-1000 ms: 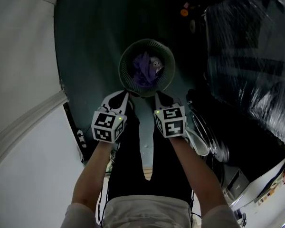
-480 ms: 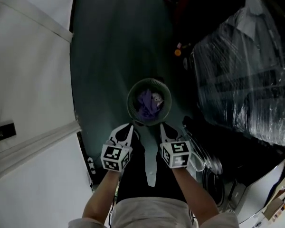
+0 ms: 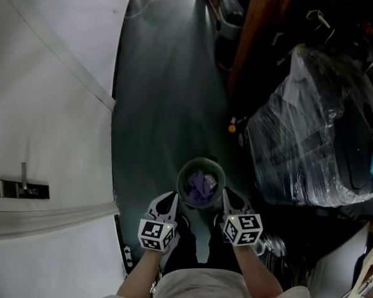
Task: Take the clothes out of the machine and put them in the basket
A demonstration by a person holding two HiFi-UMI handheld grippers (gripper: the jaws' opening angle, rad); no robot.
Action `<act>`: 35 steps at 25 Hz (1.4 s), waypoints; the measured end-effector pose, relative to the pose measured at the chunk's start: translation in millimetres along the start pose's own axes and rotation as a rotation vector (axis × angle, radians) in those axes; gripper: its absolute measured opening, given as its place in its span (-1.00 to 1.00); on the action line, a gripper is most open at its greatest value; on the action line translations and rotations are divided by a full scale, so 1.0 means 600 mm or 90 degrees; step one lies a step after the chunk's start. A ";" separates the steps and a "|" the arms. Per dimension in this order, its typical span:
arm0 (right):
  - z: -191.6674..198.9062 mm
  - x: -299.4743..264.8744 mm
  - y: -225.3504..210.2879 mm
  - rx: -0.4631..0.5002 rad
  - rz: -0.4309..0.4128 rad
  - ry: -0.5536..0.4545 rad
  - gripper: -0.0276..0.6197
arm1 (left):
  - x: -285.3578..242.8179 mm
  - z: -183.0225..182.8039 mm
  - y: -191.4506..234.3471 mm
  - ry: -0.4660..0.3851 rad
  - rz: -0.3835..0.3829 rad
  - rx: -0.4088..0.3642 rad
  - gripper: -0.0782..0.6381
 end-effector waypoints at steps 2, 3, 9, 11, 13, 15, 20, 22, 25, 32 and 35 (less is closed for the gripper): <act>-0.038 0.021 0.010 0.012 -0.004 -0.038 -0.90 | 0.023 -0.036 -0.007 -0.032 0.000 -0.002 -0.73; -0.057 0.031 0.018 0.021 -0.012 -0.059 -0.90 | 0.034 -0.055 -0.011 -0.047 0.003 -0.007 -0.73; -0.161 0.090 0.052 0.076 -0.014 -0.152 -0.90 | 0.094 -0.160 -0.046 -0.131 0.034 -0.057 -0.72; -0.188 0.112 0.062 0.076 -0.011 -0.180 -0.90 | 0.118 -0.186 -0.058 -0.158 0.040 -0.066 -0.73; -0.211 0.136 0.072 0.079 -0.011 -0.206 -0.90 | 0.142 -0.207 -0.071 -0.184 0.046 -0.073 -0.72; -0.231 0.157 0.080 0.084 -0.011 -0.230 -0.90 | 0.163 -0.226 -0.083 -0.206 0.053 -0.081 -0.72; -0.265 0.202 0.100 0.103 -0.010 -0.275 -0.90 | 0.213 -0.261 -0.104 -0.243 0.057 -0.102 -0.72; -0.278 0.214 0.104 0.110 -0.008 -0.292 -0.90 | 0.228 -0.272 -0.110 -0.260 0.057 -0.109 -0.72; -0.297 0.228 0.112 0.117 -0.007 -0.317 -0.90 | 0.247 -0.286 -0.115 -0.283 0.055 -0.117 -0.72; -0.322 0.245 0.136 0.133 -0.013 -0.348 -0.90 | 0.275 -0.303 -0.123 -0.313 0.060 -0.132 -0.72; -0.325 0.249 0.148 0.142 -0.013 -0.357 -0.90 | 0.285 -0.306 -0.123 -0.321 0.062 -0.135 -0.72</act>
Point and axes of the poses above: the fingertips, and each gripper's own axes: x backward along the fingers, y to its left, z out of its underside, the point moved 9 cm from there along x, backward along the fingers, and after that the axes turned 12 degrees about x, right-handed, at the moved point
